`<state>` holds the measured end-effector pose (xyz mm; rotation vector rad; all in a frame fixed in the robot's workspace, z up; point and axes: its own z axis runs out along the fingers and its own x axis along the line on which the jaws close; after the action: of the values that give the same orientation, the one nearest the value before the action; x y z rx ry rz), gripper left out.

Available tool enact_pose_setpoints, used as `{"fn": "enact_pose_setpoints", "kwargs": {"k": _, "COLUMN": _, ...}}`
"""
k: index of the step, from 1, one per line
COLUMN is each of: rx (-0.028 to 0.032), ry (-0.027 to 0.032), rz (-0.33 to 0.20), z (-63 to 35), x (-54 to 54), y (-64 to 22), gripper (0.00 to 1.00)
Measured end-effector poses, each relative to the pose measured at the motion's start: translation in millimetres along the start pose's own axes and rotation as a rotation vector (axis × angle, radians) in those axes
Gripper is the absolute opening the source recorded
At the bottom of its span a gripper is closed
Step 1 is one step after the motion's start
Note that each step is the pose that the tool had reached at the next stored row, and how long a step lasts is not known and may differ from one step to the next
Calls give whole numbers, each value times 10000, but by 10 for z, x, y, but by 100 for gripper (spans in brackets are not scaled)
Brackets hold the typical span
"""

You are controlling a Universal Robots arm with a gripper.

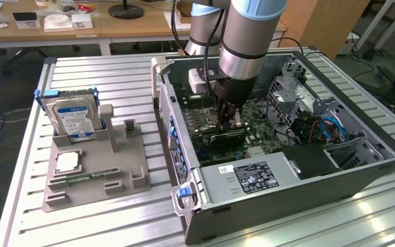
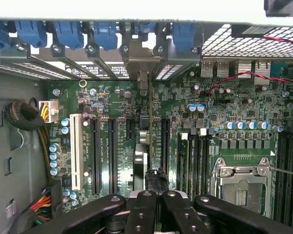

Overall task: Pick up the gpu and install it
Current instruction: 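Press down on the gpu until it lock into place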

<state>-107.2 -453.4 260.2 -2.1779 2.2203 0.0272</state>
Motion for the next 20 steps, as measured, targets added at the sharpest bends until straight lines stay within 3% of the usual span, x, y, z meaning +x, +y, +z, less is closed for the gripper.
{"fn": "enact_pose_setpoints", "kwargs": {"k": 8, "rx": 7, "ry": -7, "rz": 0, "z": -14, "x": -2, "y": 0, "gripper": 11}}
{"fn": "enact_pose_setpoints", "kwargs": {"k": 20, "rx": 1, "ry": 10, "rz": 0, "z": -225, "x": -8, "y": -10, "gripper": 11}}
